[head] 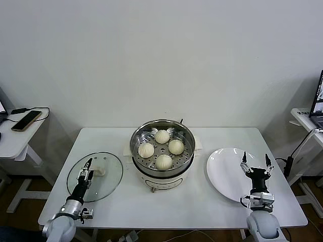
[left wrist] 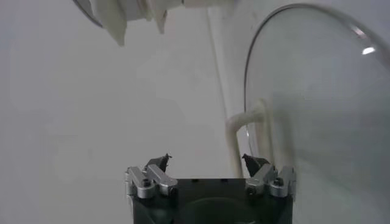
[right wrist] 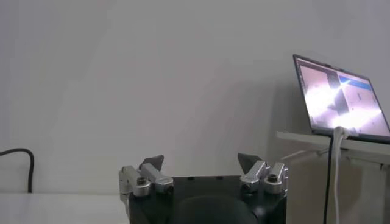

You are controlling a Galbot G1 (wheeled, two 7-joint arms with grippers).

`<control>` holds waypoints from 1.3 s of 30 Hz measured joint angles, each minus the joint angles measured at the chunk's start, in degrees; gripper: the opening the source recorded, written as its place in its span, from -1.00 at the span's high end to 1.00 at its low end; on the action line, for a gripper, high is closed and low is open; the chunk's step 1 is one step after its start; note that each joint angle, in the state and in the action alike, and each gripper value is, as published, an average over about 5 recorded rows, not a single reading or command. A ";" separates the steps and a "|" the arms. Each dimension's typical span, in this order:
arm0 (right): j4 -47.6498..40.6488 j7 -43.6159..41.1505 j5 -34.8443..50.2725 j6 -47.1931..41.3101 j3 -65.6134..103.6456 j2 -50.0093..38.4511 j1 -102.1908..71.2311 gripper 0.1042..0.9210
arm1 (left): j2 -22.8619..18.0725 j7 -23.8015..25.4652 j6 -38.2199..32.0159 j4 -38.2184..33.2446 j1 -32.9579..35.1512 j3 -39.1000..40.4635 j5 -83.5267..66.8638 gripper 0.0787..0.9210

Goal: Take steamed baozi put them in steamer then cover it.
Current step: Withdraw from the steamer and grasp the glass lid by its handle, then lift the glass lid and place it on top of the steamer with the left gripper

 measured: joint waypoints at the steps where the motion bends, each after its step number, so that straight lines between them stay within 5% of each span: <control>1: 0.02 -0.01 -0.06 0.01 0.08 0.02 -0.06 -0.76 | -0.09 0.00 0.03 0.24 -0.27 0.15 -0.06 -0.77; 14: 0.66 -0.16 -0.59 0.19 0.93 -0.04 -1.13 -0.76 | -0.94 0.05 0.50 3.51 -3.60 1.12 -0.32 -0.68; 34: 1.70 -0.20 -0.93 0.10 0.50 0.44 -0.88 -0.76 | -0.50 1.19 -0.27 4.32 -3.73 1.00 -4.08 0.64; 39: 2.00 -0.22 -1.00 0.16 0.52 0.45 -0.92 -0.76 | 0.18 1.75 0.10 1.56 -2.80 0.32 -6.92 0.74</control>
